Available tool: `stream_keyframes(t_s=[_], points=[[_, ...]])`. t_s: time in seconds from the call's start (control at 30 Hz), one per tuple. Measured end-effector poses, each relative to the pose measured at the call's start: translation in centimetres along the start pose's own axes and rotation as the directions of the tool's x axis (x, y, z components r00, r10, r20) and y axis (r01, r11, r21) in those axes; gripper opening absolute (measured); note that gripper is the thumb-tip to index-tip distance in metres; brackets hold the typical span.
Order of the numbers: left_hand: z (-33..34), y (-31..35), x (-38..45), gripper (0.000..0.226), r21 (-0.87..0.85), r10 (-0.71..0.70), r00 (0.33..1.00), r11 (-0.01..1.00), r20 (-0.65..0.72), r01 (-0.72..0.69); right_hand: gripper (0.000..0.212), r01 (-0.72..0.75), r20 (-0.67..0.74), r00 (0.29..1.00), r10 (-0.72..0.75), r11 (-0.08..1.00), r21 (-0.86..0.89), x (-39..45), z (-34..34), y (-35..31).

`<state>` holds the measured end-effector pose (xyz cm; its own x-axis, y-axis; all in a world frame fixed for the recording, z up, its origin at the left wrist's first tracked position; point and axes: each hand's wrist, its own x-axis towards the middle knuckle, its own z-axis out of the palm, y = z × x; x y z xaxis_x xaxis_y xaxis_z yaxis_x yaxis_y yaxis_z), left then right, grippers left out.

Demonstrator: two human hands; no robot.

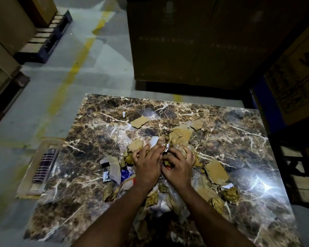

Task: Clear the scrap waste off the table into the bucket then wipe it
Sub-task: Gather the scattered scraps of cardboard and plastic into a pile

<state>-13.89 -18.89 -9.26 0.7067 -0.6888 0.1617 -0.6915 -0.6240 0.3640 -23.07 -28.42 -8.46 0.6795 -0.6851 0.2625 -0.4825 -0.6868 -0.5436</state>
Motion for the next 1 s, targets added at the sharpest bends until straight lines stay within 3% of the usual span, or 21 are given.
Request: stream_keyframes(t_s=[0.1,0.23,0.37,0.57,0.7,0.87,1.0], points=[[0.6,-0.2,0.1,0.039,0.035,0.031,0.999,0.999,-0.039,-0.029,0.039,0.037,-0.028,0.999,-0.038,0.999,-0.026,-0.2,0.1,0.2],[1.9,-0.4,1.3,0.035,0.032,0.072,0.990,0.997,-0.119,-0.069,0.064,0.009,-0.011,1.000,-0.010,0.996,-0.090,0.0,0.5,0.2],[2.5,-0.3,3.6,0.034,-0.006,0.099,0.983,0.995,-0.157,-0.101,0.062,0.057,0.024,0.998,-0.053,0.967,-0.248,1.7,1.4,1.4],[1.1,-0.3,4.8,0.040,0.007,0.119,0.993,0.993,-0.016,-0.119,0.065,0.029,0.071,0.997,-0.012,0.968,-0.251,2.5,0.3,1.1],[-1.5,-1.2,4.8,0.045,-0.053,0.102,0.992,0.994,0.079,-0.098,0.068,0.073,0.123,0.991,-0.059,0.991,-0.116,2.7,-2.6,1.4],[-3.4,-2.6,5.2,0.049,-0.215,-0.040,0.990,0.974,0.132,0.068,0.067,0.055,0.171,0.984,-0.047,0.998,-0.039,3.1,-5.8,1.8],[-3.1,-5.2,4.7,0.044,-0.321,-0.079,0.972,0.935,0.220,0.149,0.071,0.112,0.215,0.974,-0.067,0.972,-0.206,3.3,-6.2,1.8]])
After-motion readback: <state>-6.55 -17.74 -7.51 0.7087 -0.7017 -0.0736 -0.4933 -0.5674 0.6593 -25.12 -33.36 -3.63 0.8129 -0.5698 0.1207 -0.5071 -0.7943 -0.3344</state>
